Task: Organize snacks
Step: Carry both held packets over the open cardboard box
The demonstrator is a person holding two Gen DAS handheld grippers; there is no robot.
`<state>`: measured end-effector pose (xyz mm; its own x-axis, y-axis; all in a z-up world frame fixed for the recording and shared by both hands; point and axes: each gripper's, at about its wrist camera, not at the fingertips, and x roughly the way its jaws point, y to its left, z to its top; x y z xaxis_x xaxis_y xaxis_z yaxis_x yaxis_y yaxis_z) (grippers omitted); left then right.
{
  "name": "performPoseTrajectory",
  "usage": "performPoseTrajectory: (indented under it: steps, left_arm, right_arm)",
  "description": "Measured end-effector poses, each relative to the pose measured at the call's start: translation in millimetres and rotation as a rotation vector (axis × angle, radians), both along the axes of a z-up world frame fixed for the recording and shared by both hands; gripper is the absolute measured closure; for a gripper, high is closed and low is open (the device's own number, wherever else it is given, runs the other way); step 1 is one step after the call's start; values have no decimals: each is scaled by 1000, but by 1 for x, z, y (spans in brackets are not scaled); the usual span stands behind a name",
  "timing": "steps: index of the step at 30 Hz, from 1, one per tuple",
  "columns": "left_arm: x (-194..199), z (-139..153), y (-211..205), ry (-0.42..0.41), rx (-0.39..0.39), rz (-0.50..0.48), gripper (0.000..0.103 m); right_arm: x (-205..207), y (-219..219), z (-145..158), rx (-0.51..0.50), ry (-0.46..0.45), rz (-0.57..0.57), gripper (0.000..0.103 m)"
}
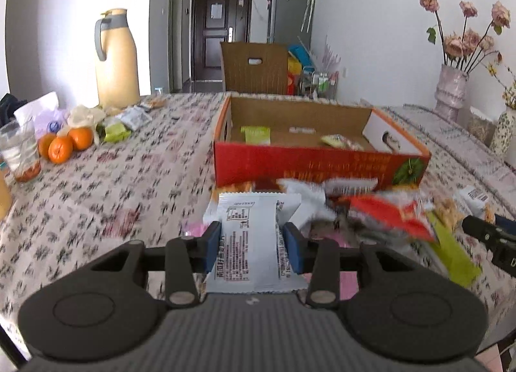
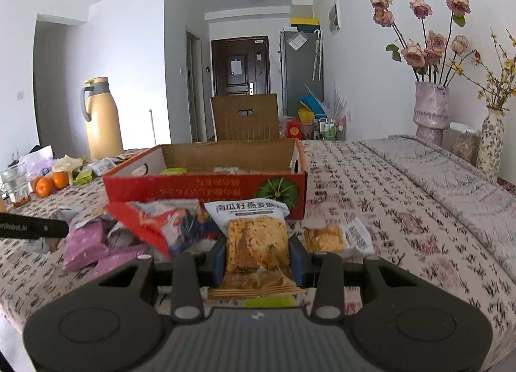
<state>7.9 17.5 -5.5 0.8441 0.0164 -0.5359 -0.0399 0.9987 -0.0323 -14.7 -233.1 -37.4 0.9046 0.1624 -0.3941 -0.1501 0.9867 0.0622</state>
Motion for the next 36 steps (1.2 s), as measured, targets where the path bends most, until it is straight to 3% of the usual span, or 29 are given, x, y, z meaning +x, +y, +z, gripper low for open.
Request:
performPoseTrajectory:
  steps: [22, 30, 36]
  left_arm:
    - [118, 39, -28, -100, 8, -43, 61]
    - [169, 33, -39, -80, 31, -37, 61]
    - [192, 17, -35, -55, 16, -28, 61]
  right_arm:
    - [130, 12, 35, -11, -87, 20, 65]
    - [186, 25, 39, -24, -73, 38, 65]
    - [216, 27, 24, -5, -18, 30, 65]
